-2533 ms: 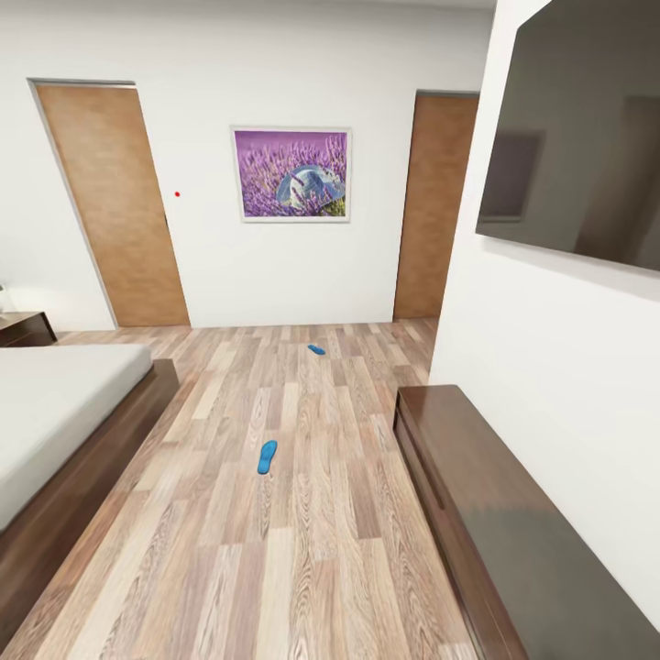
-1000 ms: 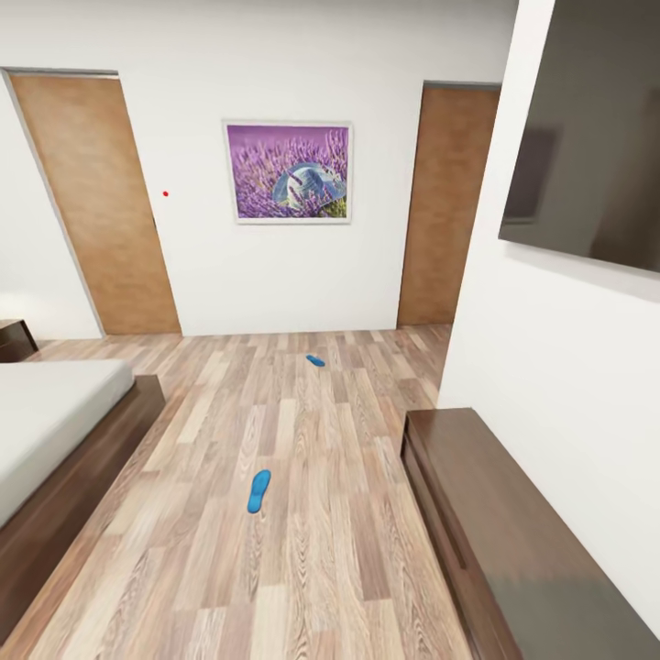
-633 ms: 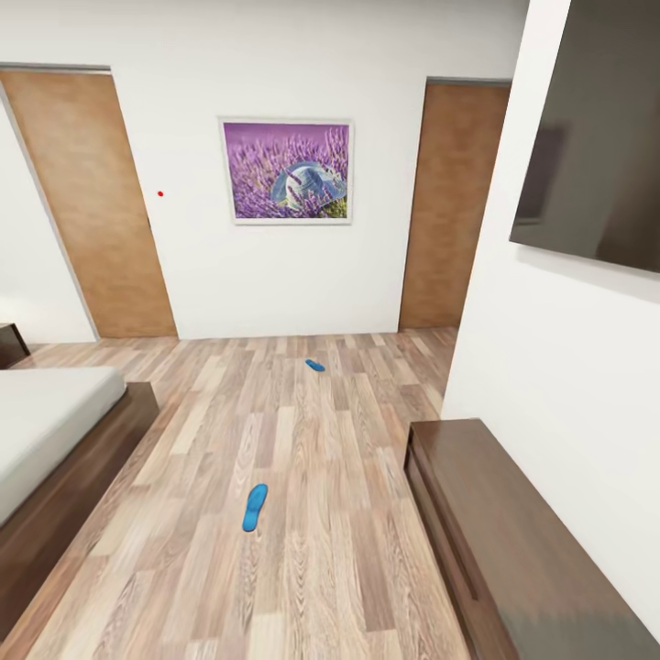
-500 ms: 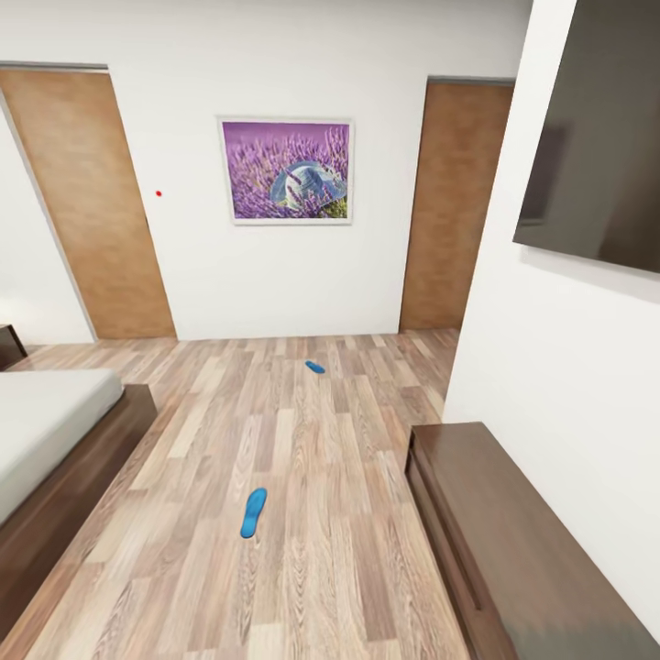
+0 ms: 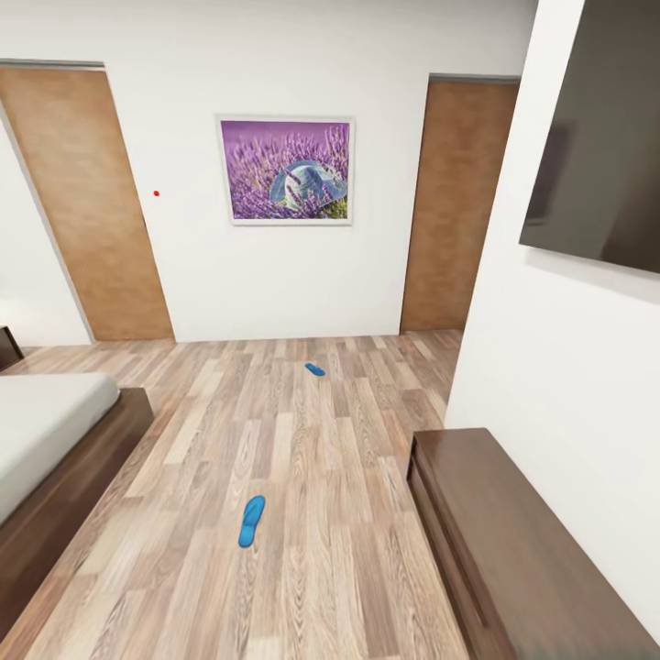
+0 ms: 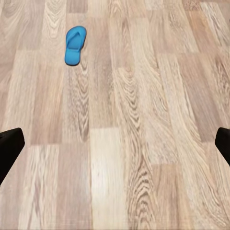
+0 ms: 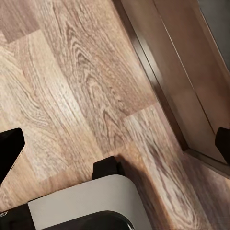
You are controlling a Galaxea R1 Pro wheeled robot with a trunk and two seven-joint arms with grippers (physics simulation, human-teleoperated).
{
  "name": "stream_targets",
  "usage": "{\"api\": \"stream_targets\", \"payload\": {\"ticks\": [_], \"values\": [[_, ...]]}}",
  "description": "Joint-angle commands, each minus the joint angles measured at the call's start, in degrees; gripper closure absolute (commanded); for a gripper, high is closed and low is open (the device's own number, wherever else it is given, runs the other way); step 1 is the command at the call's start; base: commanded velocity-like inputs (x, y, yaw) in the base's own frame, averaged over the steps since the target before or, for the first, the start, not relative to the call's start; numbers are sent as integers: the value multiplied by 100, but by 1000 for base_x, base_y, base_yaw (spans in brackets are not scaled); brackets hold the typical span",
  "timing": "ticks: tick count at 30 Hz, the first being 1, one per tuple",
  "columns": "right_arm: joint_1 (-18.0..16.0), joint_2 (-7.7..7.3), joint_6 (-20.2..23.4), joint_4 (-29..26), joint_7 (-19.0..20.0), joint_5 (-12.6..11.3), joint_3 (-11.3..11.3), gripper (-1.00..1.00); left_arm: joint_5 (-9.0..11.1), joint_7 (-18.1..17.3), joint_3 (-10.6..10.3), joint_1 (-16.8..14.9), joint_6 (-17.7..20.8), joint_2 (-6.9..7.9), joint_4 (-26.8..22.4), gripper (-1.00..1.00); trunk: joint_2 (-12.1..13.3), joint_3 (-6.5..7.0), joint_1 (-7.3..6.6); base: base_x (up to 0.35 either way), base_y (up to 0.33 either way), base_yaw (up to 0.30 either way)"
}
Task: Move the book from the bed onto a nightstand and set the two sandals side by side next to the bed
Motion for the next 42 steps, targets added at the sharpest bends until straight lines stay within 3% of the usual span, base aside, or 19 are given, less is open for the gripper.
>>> {"api": "stream_targets", "payload": {"ticks": [1, 42], "values": [[-2, 0, -7, -1, 2, -54, 1, -100, 4, -3, -1, 0, -12, 0, -2, -100, -2, -5, 2, 237, 0, 0], [-2, 0, -7, -1, 2, -54, 1, -100, 2, -3, 0, 1, -12, 0, -2, -100, -2, -5, 2, 206, 0, 0]]}}
